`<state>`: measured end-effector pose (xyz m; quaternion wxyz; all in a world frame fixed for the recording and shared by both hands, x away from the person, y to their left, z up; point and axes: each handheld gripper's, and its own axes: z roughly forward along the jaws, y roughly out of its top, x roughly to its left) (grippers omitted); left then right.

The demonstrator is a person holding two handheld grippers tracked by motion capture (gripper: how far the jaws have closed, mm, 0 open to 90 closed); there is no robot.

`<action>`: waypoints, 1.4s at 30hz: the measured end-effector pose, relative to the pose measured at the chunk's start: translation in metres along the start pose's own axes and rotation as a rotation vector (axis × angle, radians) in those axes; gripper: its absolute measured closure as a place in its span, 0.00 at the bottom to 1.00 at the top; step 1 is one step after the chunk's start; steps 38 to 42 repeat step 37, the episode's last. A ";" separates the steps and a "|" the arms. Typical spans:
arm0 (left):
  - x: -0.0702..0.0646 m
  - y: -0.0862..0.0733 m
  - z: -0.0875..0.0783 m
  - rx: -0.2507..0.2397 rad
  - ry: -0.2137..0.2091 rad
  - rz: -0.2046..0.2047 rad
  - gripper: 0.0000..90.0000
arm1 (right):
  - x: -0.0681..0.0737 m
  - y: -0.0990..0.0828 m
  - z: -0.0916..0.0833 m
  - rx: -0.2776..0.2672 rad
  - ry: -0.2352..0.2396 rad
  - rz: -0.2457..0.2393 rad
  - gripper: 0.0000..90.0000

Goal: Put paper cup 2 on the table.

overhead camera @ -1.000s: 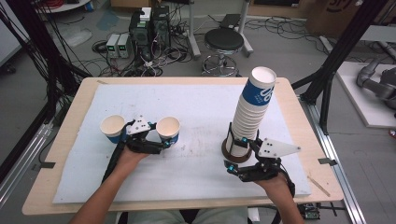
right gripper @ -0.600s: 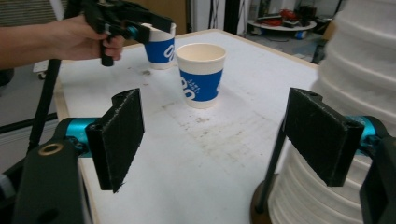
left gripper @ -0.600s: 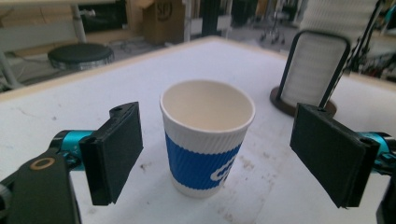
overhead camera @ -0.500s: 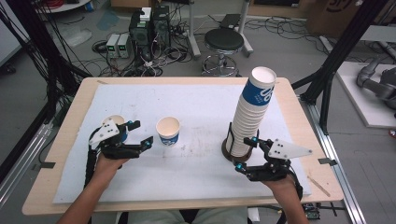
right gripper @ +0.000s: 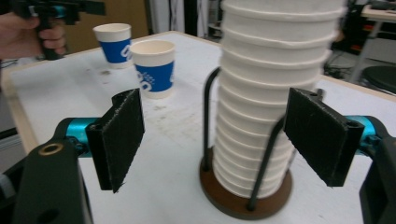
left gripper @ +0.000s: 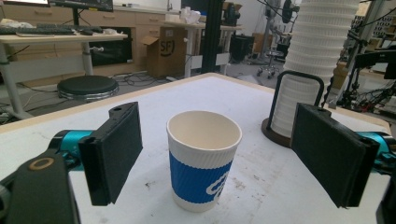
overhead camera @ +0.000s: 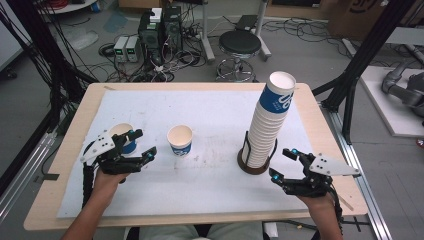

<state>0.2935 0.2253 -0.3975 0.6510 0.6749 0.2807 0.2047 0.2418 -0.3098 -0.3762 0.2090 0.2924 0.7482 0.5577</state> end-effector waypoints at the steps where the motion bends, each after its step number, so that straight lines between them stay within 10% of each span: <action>1: 0.000 -0.001 -0.001 0.000 -0.003 0.002 0.19 | -0.001 -0.001 -0.002 -0.001 -0.014 0.006 0.23; 9: -0.001 -0.004 -0.009 -0.009 0.005 0.004 0.19 | -0.005 -0.003 -0.006 -0.008 -0.090 0.012 0.23; 42: 0.000 -0.008 -0.012 -0.019 0.019 -0.003 0.19 | -0.010 -0.005 -0.007 -0.017 -0.120 0.019 0.23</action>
